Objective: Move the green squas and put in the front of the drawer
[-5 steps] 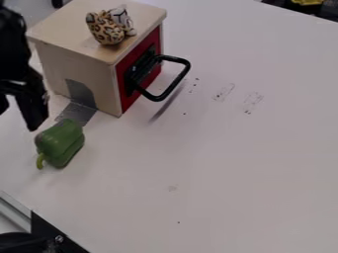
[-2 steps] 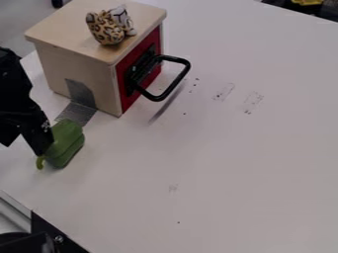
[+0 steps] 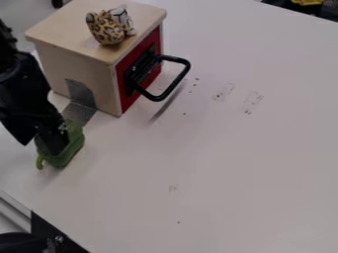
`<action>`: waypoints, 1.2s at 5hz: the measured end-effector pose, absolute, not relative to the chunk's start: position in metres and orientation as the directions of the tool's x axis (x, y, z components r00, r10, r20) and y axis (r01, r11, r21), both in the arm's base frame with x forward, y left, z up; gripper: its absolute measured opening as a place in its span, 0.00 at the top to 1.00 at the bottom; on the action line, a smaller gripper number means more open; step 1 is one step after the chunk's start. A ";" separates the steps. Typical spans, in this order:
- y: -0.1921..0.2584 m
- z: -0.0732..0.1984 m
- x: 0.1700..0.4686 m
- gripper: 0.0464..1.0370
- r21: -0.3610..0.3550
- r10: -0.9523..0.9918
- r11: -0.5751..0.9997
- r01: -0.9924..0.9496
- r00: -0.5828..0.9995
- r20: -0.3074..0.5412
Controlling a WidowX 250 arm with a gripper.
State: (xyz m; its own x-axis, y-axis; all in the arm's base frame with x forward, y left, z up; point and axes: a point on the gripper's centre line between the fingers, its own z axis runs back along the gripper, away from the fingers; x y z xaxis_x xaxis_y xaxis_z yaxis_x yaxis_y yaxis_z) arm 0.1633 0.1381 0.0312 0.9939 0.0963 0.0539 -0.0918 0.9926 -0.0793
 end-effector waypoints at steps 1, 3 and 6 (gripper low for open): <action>0.137 0.017 0.171 0.04 -0.005 0.062 0.998 -0.062 0.998 0.009; 0.131 0.007 0.174 0.16 0.054 0.009 0.999 -0.007 1.000 -0.028; 0.085 0.101 0.211 0.16 -0.007 -0.024 1.000 0.025 0.999 0.045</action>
